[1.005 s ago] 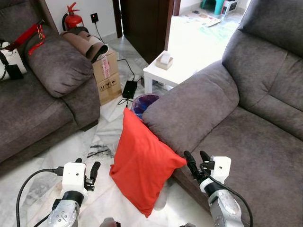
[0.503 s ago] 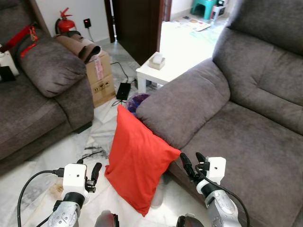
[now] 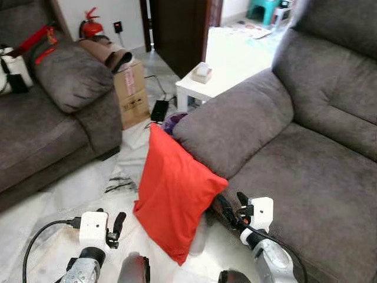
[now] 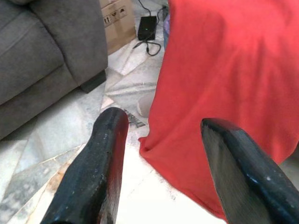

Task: Move the pillow to the sofa from floor

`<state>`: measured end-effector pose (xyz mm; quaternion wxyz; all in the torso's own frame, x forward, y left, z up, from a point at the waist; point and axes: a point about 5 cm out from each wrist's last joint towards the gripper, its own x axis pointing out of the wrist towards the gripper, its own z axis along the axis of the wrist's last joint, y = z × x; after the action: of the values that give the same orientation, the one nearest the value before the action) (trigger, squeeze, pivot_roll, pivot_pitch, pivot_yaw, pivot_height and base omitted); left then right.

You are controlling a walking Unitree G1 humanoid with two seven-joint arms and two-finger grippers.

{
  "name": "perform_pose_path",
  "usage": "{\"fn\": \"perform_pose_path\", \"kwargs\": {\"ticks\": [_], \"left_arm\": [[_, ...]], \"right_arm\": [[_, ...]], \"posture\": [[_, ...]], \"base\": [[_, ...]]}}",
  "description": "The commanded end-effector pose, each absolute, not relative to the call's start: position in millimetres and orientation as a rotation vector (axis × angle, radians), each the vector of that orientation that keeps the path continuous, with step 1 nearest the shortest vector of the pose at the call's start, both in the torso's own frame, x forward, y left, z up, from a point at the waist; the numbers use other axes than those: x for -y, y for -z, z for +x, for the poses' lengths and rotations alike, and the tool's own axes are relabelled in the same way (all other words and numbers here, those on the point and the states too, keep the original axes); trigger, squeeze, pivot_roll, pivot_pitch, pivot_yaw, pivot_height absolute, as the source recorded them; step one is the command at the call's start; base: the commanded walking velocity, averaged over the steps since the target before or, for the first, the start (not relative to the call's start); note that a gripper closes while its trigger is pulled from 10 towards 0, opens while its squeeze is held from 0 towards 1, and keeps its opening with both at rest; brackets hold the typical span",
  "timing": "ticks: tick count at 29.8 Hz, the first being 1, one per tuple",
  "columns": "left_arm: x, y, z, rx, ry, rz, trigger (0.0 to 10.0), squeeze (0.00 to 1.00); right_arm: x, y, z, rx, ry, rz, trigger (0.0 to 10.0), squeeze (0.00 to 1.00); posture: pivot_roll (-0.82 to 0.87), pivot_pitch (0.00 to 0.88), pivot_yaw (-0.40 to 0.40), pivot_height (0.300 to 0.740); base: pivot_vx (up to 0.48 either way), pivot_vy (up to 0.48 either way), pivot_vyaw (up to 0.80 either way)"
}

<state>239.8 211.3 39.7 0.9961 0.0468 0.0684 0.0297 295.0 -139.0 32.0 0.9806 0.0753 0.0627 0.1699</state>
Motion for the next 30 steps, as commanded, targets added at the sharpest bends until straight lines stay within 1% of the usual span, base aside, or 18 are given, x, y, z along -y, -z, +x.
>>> {"fn": "perform_pose_path", "kwargs": {"ticks": [1, 3, 5, 15, 28, 30], "left_arm": [[-222.2, -28.5, 229.2, -0.194, -0.101, 0.117, 10.0, 0.0], [-223.4, -26.6, 228.2, -0.202, -0.104, 0.123, 10.0, 0.0], [-225.0, -21.2, 226.2, -0.222, -0.109, 0.14, 10.0, 0.0], [-220.2, -30.3, 233.7, -0.173, -0.101, 0.141, 10.0, 0.0], [-220.7, -30.9, 235.9, -0.165, -0.101, 0.137, 10.0, 0.0], [-220.5, -31.0, 235.6, -0.164, -0.101, 0.138, 10.0, 0.0]], "right_arm": [[139.0, -28.6, 290.7, -0.127, -0.351, 0.141, 10.0, 0.0], [139.2, -28.6, 290.6, -0.126, -0.353, 0.141, 10.0, 0.0], [142.2, -27.0, 290.7, -0.136, -0.317, 0.177, 10.0, 0.0], [144.3, -26.1, 290.4, -0.137, -0.307, 0.178, 10.0, 0.0], [141.0, -24.4, 288.3, -0.135, -0.317, 0.186, 10.0, 0.0], [141.2, -24.5, 287.9, -0.129, -0.314, 0.209, 10.0, 0.0]], "posture": [[0.07, 0.192, -0.001, 0.63], [0.07, 0.192, -0.001, 0.63], [0.07, 0.193, -0.002, 0.63], [0.07, 0.192, -0.003, 0.63], [0.08, 0.186, 0.004, 0.63], [0.08, 0.187, 0.005, 0.63]], "base": [[0.0, 0.0, 0.8], [0.0, 0.0, 0.8], [0.0, 0.0, 0.0], [0.0, 0.0, 0.0], [0.292, 0.0, 0.0], [0.311, 0.0, 0.0]]}}
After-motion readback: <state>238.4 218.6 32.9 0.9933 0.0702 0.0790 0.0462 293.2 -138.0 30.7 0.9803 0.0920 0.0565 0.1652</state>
